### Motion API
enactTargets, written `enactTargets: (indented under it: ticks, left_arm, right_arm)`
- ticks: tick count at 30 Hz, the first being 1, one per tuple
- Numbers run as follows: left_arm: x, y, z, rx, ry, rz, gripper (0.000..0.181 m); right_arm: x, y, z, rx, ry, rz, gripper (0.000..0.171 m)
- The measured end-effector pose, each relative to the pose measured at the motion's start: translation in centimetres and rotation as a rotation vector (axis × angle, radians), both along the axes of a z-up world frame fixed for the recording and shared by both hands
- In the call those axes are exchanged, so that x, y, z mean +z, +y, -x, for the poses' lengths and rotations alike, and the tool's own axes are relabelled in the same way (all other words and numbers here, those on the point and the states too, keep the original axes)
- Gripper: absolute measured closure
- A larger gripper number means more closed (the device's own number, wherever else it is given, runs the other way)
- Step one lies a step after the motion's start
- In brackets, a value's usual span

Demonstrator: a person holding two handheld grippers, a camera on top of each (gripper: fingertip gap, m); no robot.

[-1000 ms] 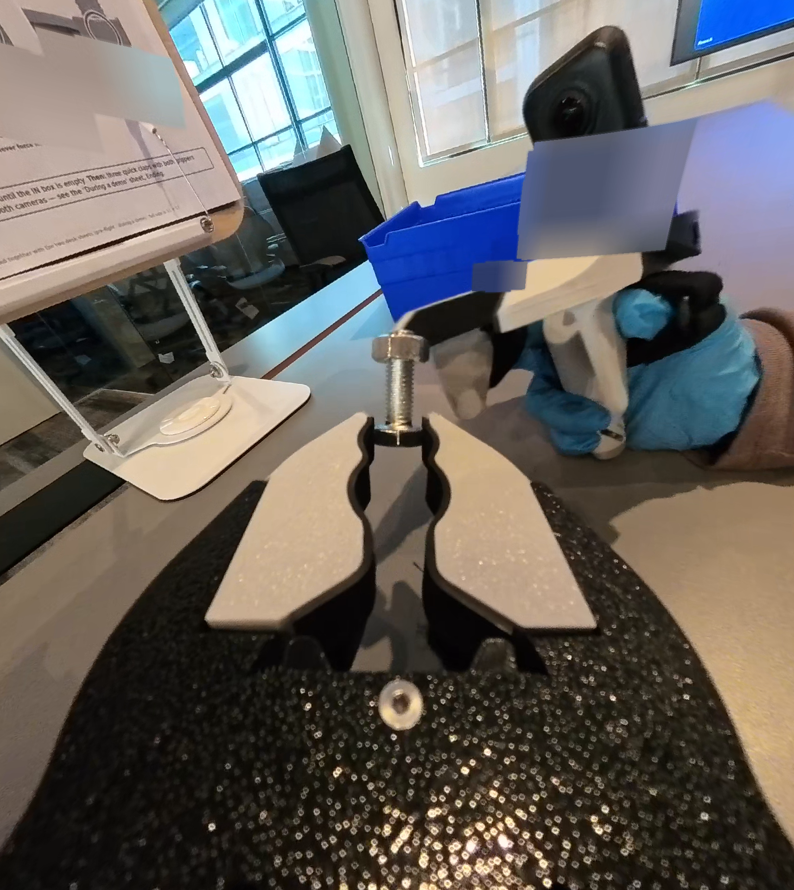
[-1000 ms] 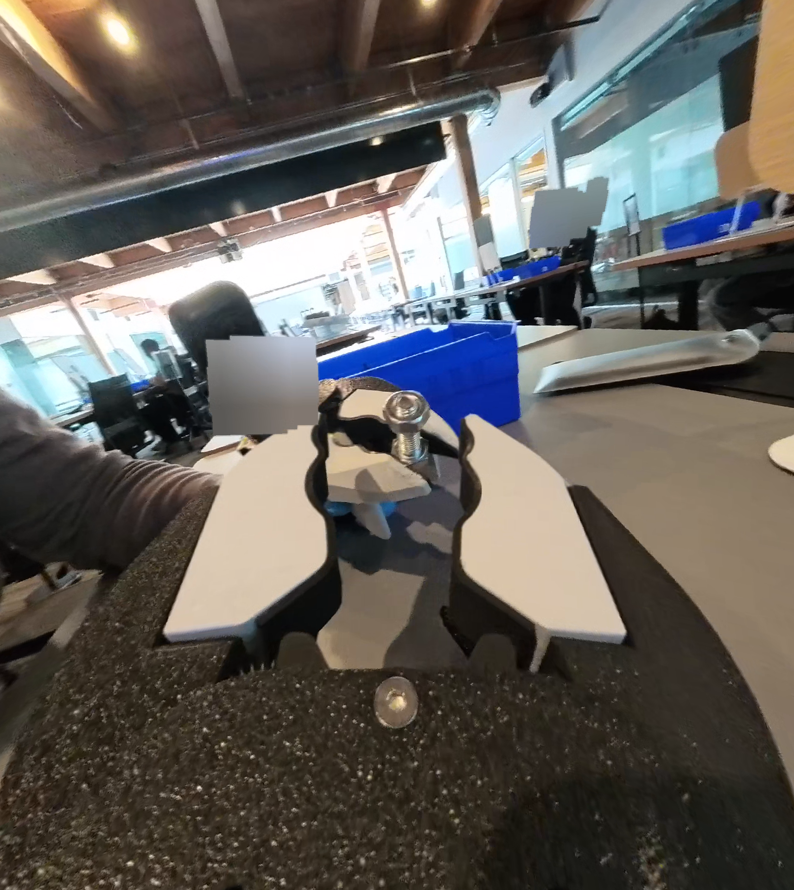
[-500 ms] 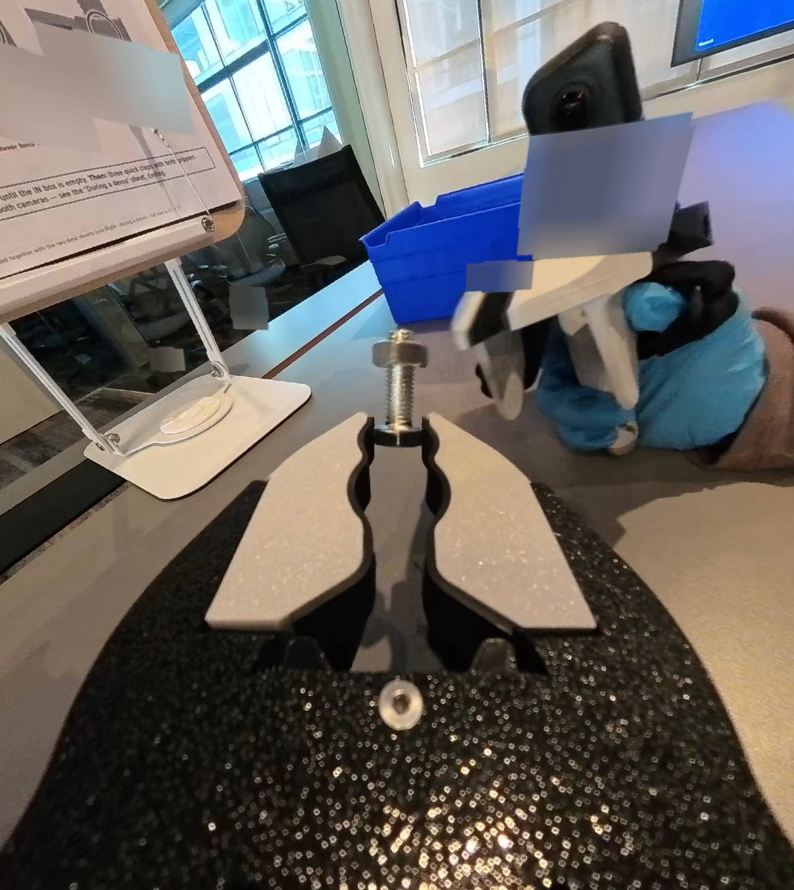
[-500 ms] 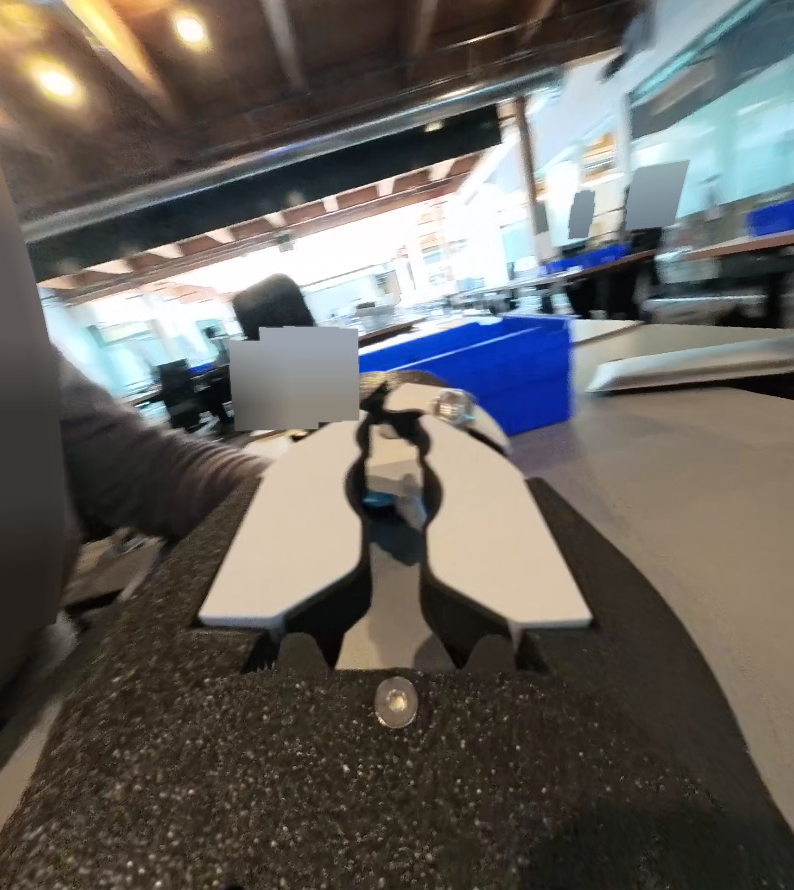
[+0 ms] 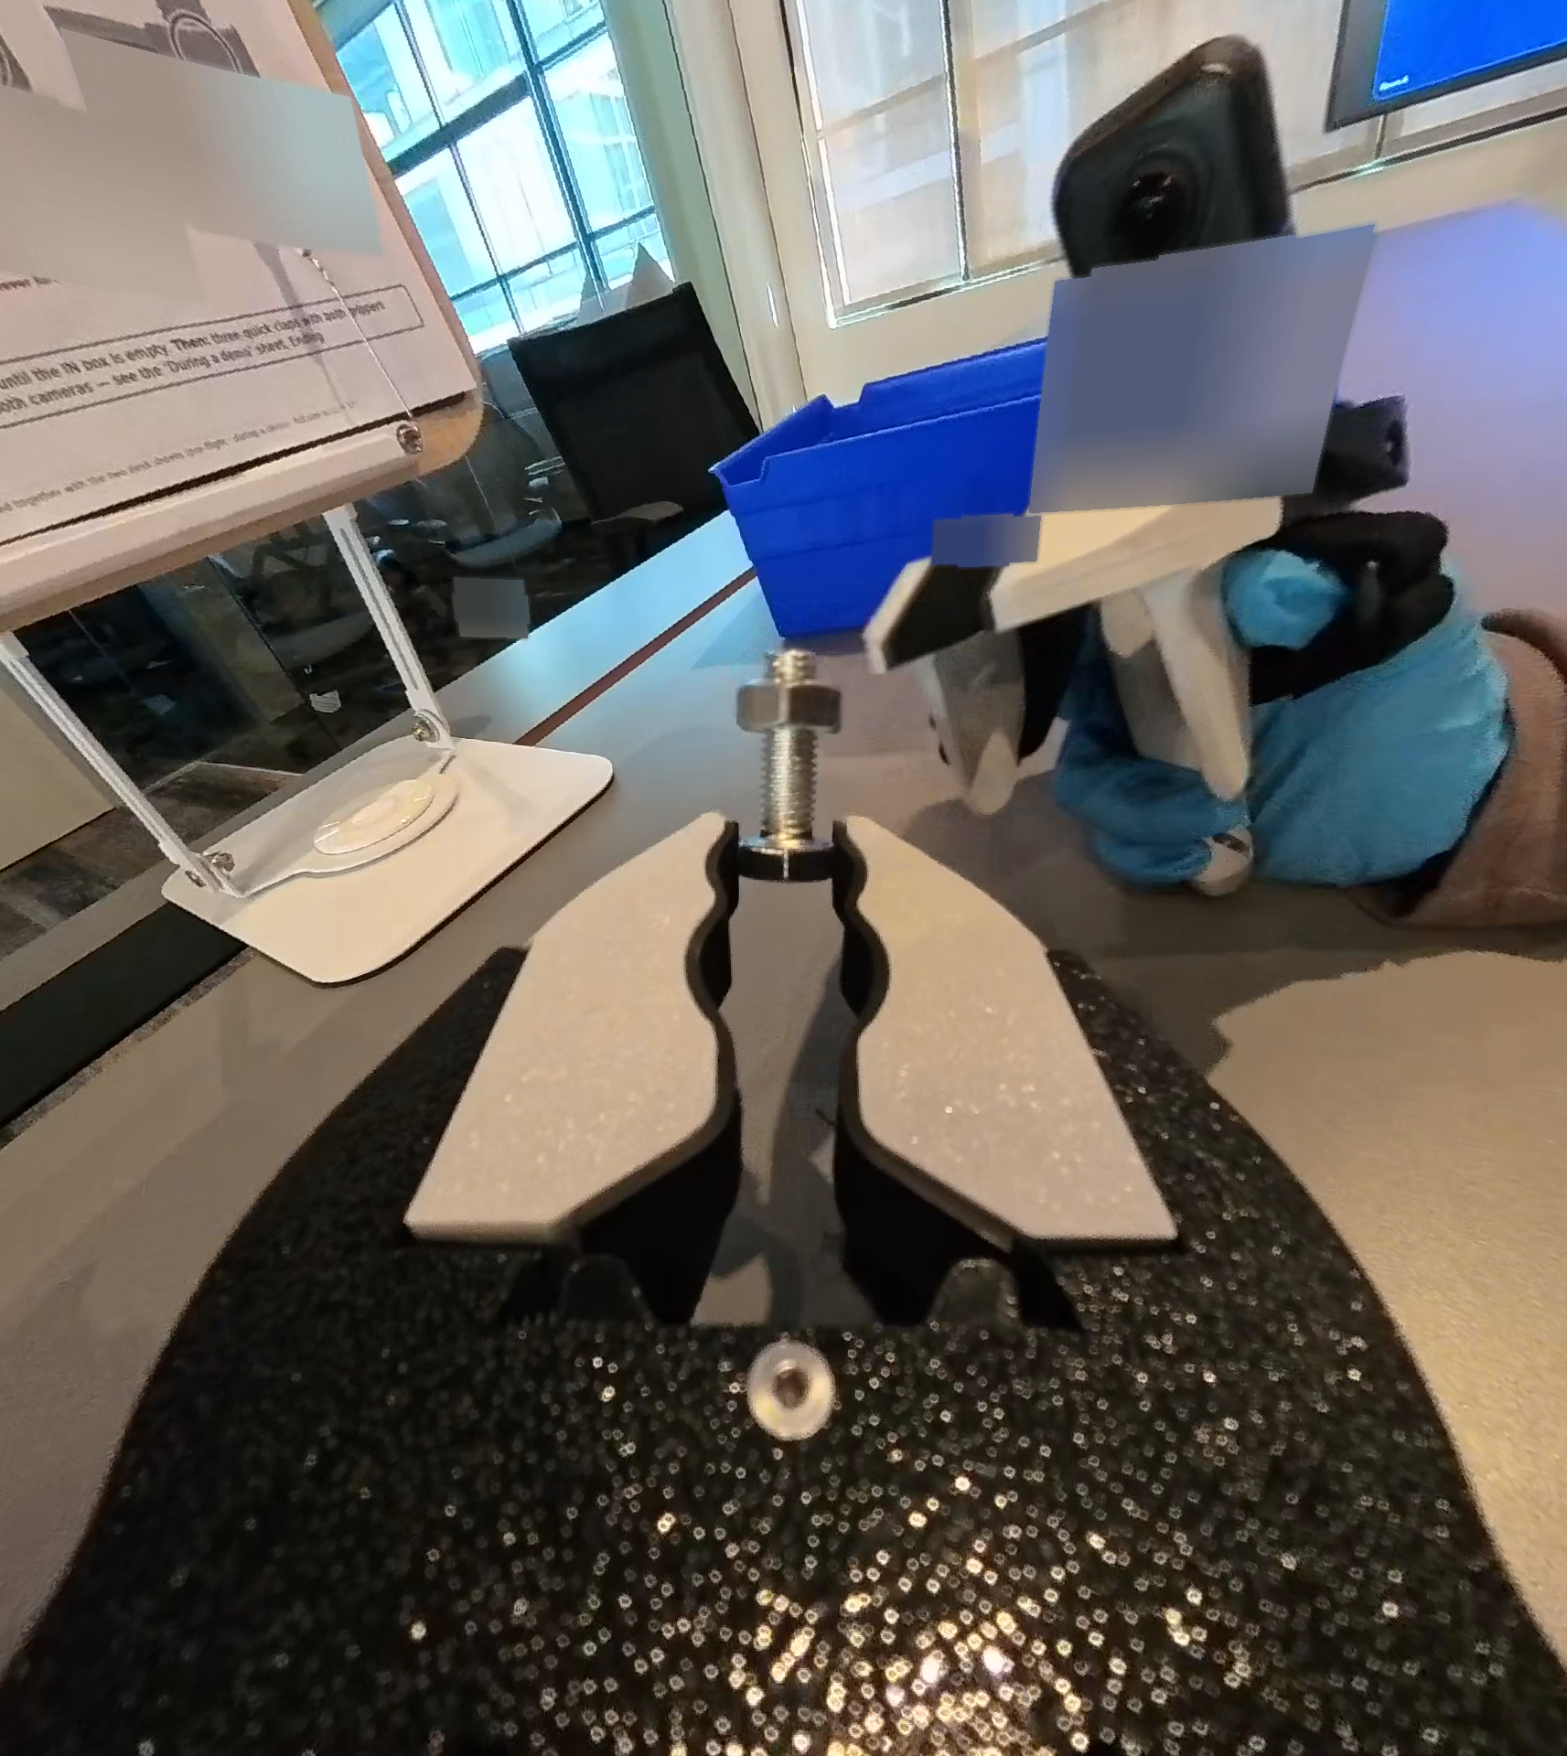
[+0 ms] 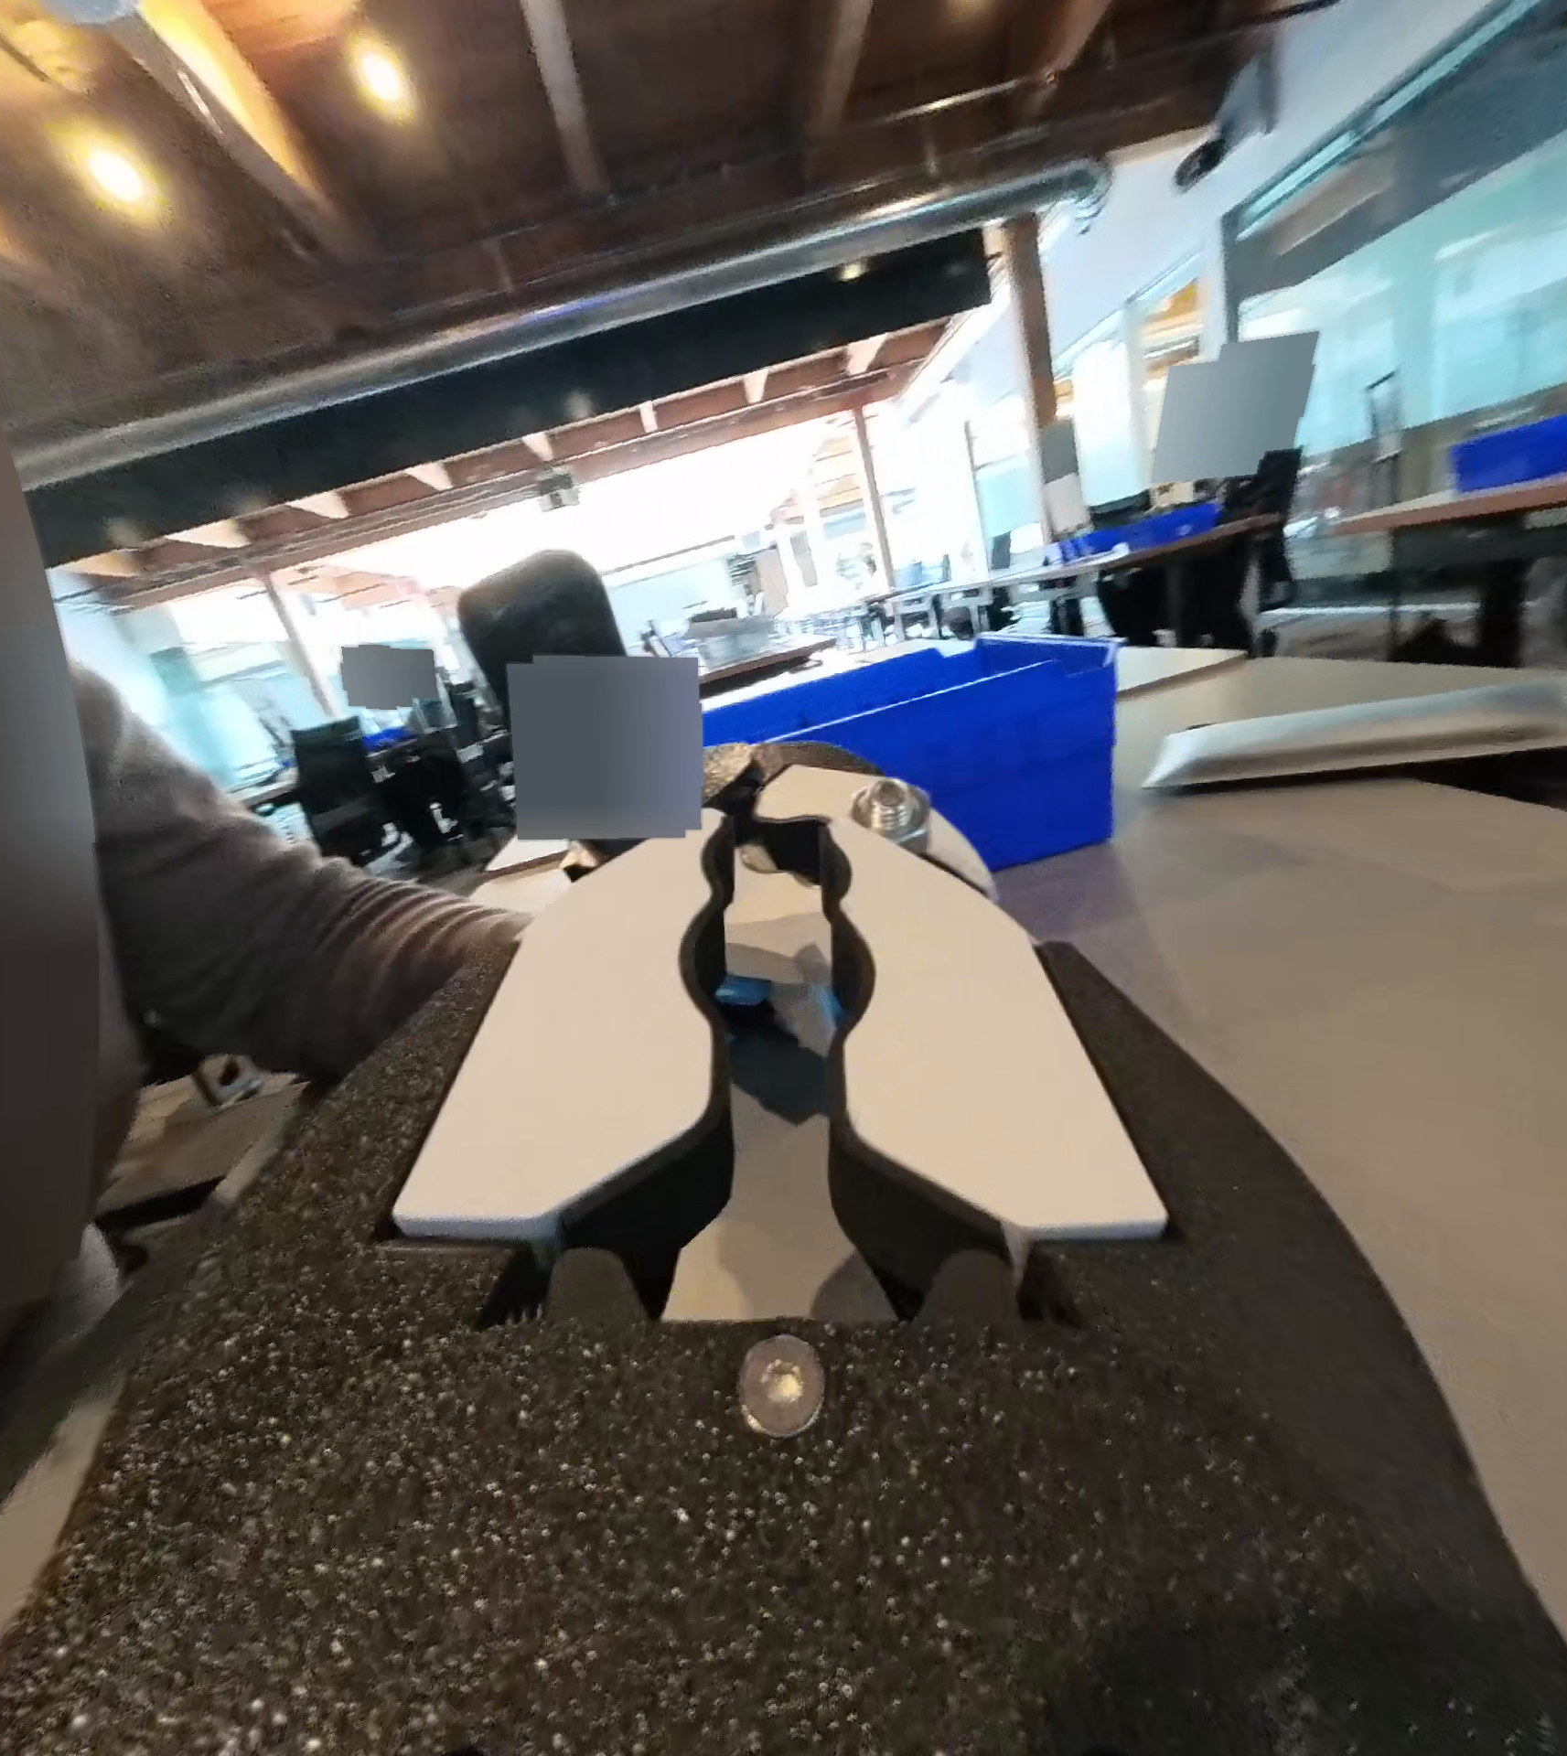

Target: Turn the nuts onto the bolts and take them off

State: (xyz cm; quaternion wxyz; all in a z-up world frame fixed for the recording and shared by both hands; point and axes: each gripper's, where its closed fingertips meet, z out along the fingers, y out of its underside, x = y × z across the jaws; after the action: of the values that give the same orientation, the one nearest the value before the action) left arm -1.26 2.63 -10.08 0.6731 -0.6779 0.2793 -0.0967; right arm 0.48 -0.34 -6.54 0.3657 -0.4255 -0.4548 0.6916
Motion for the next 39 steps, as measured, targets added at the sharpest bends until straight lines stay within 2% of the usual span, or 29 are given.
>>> enactTargets:
  ticks: [8, 11, 15, 18, 23, 26, 39]
  left_arm:
    - [0.0, 0.0, -0.1, -0.001, 0.006, -0.002, 0.163]
    - [0.0, 0.0, -0.1, 0.0, 0.008, -0.002, 0.163]
    - [-0.1, 0.0, -0.1, 0.001, 0.009, -0.002, 0.163]
    - [0.0, 0.0, 0.0, 0.001, 0.005, -0.002, 0.163]
    - [-0.1, 0.0, -0.1, -0.002, 0.015, 0.001, 0.163]
    - [-0.2, -0.1, -0.3, -0.003, 0.029, -0.001, 0.163]
    - [-0.6, -0.2, -0.8, -0.008, 0.09, -0.011, 0.163]
  right_arm:
    - [-0.1, 1.8, 0.7, -0.13, 0.014, 0.014, 0.125]
    - [-0.4, 1.8, 1.0, -0.121, -0.006, 0.015, 0.123]
    - [-0.5, 1.4, 1.1, -0.097, -0.018, 0.017, 0.124]
    - [-0.2, 0.4, 0.4, -0.018, -0.014, 0.025, 0.141]
    - [-0.1, 1.4, 0.5, -0.093, 0.001, 0.024, 0.135]
    - [-0.3, 1.8, 0.8, -0.139, -0.007, -0.006, 0.137]
    - [-1.2, 1.1, 1.8, -0.138, -0.071, -0.084, 0.144]
